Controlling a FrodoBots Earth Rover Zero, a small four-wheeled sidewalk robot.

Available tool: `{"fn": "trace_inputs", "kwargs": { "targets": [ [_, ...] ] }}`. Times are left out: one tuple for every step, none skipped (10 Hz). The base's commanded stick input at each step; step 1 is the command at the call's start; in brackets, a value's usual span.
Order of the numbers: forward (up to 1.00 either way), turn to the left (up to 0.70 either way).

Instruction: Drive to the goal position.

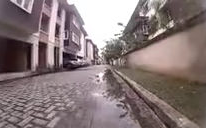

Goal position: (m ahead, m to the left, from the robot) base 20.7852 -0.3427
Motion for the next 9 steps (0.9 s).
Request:
{"fn": "trace_inputs", "kwargs": {
  "targets": [
    [0.50,0.00],
    [0.50,0.00],
    [0.50,0.00],
    [0.50,0.00],
    [0.50,0.00],
    [0.50,0.00],
    [0.50,0.00],
    [0.50,0.00],
    [0.50,0.00]
  ]
}}
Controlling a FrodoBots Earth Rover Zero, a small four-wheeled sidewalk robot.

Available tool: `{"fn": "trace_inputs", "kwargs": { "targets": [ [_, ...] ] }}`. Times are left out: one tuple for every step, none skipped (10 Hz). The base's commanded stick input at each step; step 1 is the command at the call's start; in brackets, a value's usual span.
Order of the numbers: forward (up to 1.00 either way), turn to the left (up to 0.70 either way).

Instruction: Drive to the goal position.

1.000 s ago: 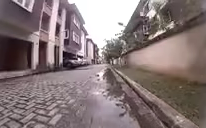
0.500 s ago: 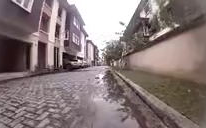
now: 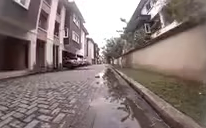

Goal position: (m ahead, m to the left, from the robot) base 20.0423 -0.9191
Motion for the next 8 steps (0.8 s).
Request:
{"fn": "trace_inputs", "kwargs": {
  "targets": [
    [0.50,0.00],
    [0.50,0.00],
    [0.50,0.00],
    [0.50,0.00],
    [0.50,0.00],
    [0.50,0.00],
    [0.50,0.00],
    [0.50,0.00]
  ]
}}
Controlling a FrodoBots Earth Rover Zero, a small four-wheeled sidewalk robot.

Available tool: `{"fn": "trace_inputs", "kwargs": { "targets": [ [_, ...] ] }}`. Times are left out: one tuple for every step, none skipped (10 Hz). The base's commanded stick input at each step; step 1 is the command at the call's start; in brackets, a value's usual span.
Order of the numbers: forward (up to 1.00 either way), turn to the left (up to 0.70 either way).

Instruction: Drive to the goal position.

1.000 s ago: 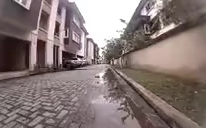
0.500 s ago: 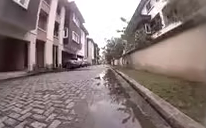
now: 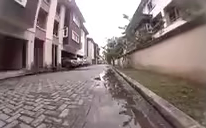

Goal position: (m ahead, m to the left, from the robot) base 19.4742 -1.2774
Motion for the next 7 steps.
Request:
{"fn": "trace_inputs", "kwargs": {
  "targets": [
    [0.50,0.00],
    [0.50,0.00],
    [0.50,0.00],
    [0.50,0.00],
    [0.50,0.00],
    [0.50,0.00],
    [0.50,0.00]
  ]
}}
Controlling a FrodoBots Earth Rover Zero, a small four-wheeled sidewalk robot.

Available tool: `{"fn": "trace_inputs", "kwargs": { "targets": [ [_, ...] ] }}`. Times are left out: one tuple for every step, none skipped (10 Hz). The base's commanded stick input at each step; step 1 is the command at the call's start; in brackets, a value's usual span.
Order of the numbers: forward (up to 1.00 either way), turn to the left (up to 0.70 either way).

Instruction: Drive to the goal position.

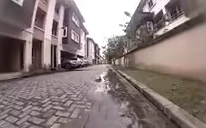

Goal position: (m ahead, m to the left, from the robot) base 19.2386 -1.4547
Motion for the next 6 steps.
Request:
{"fn": "trace_inputs", "kwargs": {
  "targets": [
    [0.50,0.00],
    [0.50,0.00],
    [0.50,0.00],
    [0.50,0.00],
    [0.50,0.00],
    [0.50,0.00]
  ]
}}
